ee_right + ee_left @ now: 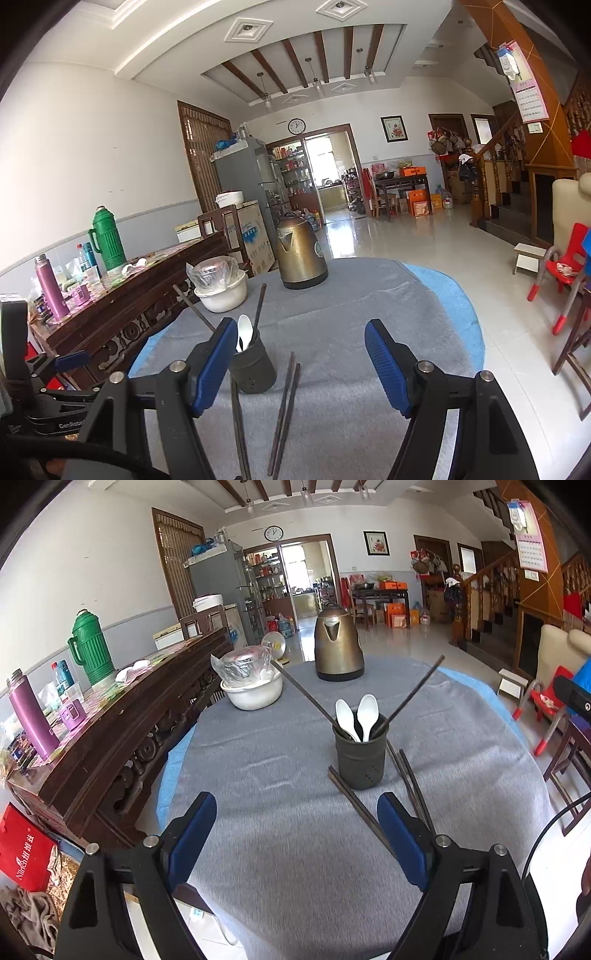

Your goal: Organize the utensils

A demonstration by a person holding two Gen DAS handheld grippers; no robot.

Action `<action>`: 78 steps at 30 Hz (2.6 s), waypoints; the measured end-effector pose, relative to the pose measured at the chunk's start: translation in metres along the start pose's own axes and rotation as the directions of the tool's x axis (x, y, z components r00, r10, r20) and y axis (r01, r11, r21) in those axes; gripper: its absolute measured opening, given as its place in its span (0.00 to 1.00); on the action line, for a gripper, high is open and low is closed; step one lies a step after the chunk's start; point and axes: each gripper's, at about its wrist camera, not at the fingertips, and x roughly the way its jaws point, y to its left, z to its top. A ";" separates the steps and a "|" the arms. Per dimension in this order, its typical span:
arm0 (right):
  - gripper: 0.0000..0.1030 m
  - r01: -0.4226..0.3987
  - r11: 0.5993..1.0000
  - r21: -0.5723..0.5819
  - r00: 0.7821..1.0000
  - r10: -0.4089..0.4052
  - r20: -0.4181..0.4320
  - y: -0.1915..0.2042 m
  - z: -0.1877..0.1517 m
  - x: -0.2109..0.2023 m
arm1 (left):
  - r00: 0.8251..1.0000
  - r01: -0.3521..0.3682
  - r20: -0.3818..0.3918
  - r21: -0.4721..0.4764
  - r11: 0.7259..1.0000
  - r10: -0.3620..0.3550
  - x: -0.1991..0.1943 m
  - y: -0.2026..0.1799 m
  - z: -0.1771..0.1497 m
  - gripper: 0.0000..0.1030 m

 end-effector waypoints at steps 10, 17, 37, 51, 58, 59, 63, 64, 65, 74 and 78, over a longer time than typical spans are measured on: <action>0.61 -0.035 0.999 0.013 0.993 0.037 -0.111 0.001 -0.013 0.017 | 0.997 0.001 -0.076 0.044 0.999 0.002 0.013 -0.011 -0.016 0.86; 0.56 -0.041 0.999 0.020 0.981 0.044 -0.188 0.004 -0.028 0.038 | 0.993 0.017 -0.116 0.058 0.998 -0.011 0.029 -0.017 -0.022 0.86; 0.41 -0.054 0.997 0.057 0.934 0.071 -0.350 -0.004 -0.067 0.099 | 0.979 0.034 -0.204 0.064 0.997 -0.020 0.081 -0.021 -0.028 0.86; 0.31 -0.023 0.967 0.254 0.829 0.160 -0.536 -0.035 -0.102 0.210 | 0.889 0.157 -0.389 -0.232 0.960 -0.240 0.176 -0.001 -0.028 0.86; 0.22 -0.006 0.965 0.261 0.779 0.168 -0.604 -0.026 -0.116 0.235 | 0.861 0.185 -0.418 -0.272 0.944 -0.289 0.198 -0.018 -0.032 0.77; 0.22 -0.006 0.966 0.258 0.780 0.166 -0.604 -0.024 -0.116 0.235 | 0.858 0.183 -0.425 -0.274 0.944 -0.289 0.201 -0.019 -0.034 0.74; 0.22 -0.011 0.973 0.230 0.773 0.155 -0.615 -0.017 -0.118 0.235 | 0.864 0.172 -0.417 -0.286 0.943 -0.284 0.207 -0.019 -0.036 0.72; 0.22 -0.014 0.975 0.221 0.773 0.150 -0.616 -0.014 -0.119 0.234 | 0.863 0.172 -0.415 -0.294 0.940 -0.287 0.208 -0.018 -0.035 0.71; 0.22 -0.013 0.977 0.211 0.774 0.143 -0.616 -0.011 -0.120 0.233 | 0.866 0.169 -0.411 -0.296 0.940 -0.285 0.209 -0.017 -0.035 0.71; 0.17 0.035 0.992 0.118 0.777 0.047 -0.628 -0.005 -0.119 0.229 | 0.874 0.162 -0.404 -0.283 0.945 -0.271 0.208 -0.011 -0.036 0.69; 0.17 0.035 0.992 0.123 0.776 0.050 -0.628 -0.011 -0.118 0.225 | 0.875 0.151 -0.412 -0.266 0.952 -0.254 0.204 -0.009 -0.037 0.69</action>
